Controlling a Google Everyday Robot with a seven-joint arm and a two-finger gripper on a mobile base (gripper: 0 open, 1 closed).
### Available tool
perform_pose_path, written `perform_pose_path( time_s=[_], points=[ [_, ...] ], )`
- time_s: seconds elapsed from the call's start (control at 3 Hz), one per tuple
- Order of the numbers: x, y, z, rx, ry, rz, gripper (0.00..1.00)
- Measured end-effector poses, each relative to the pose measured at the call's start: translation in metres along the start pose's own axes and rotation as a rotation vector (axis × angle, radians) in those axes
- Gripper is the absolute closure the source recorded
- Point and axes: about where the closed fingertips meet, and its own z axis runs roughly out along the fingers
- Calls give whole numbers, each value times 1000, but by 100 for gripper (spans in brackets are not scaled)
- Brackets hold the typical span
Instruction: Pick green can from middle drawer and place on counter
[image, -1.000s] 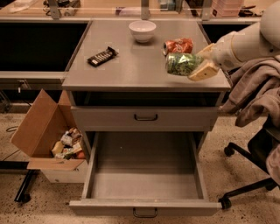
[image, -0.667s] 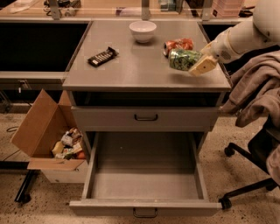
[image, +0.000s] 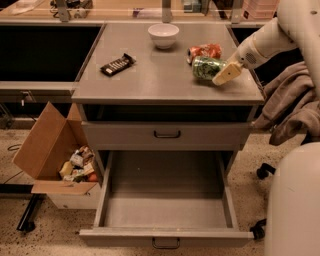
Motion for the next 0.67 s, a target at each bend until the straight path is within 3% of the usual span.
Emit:
perform_pose_path(
  time_s=[0.67],
  points=[
    [0,-10,10,-11,10,38,27]
  ],
)
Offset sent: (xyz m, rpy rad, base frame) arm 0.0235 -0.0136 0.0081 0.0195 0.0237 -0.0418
